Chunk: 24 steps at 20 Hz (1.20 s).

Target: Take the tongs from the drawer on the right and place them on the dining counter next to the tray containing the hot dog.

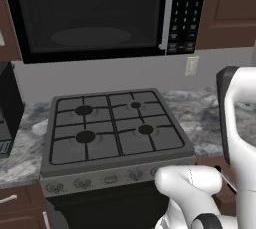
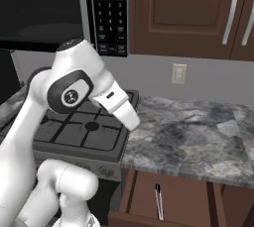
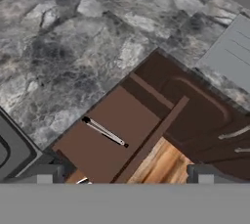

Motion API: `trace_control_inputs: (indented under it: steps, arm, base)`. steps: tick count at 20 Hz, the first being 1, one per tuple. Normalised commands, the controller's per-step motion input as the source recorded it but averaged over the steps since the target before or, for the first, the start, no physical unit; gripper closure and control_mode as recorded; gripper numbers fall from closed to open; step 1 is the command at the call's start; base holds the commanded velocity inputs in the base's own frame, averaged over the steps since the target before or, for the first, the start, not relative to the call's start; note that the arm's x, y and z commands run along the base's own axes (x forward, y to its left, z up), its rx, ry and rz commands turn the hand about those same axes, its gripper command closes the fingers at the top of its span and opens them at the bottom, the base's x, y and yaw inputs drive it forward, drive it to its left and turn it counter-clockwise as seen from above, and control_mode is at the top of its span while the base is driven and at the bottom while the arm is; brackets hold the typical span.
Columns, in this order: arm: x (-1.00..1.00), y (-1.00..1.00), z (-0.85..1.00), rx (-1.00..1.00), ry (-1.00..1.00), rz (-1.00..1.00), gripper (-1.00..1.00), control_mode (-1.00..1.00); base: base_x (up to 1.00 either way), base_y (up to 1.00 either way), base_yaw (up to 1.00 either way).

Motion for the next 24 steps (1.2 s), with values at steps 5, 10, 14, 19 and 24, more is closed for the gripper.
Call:
trace_control_inputs:
  steps: [5,10,14,19,24]
  arm:
    - [0.38,-0.02,-0.53,0.09,0.19,0.18,-1.00,-1.00]
    - [0.16,-0.13,-0.97,0.15,0.16,0.17,-1.00,-1.00]
    - [0.10,-0.32,-0.83,0.15,0.05,0.12,-1.00,-1.00]
    - [0.15,-0.35,-0.45,0.13,0.00,0.12,-1.00,-1.00]
    - [0.23,-0.40,-0.13,0.01,0.11,0.14,-1.00,-1.00]
  base:
    - [0.00,0.00,0.00]
    - [0.00,0.00,0.00]
    - [0.00,0.00,0.00]
    - [0.00,0.00,0.00]
    - [0.00,0.00,0.00]
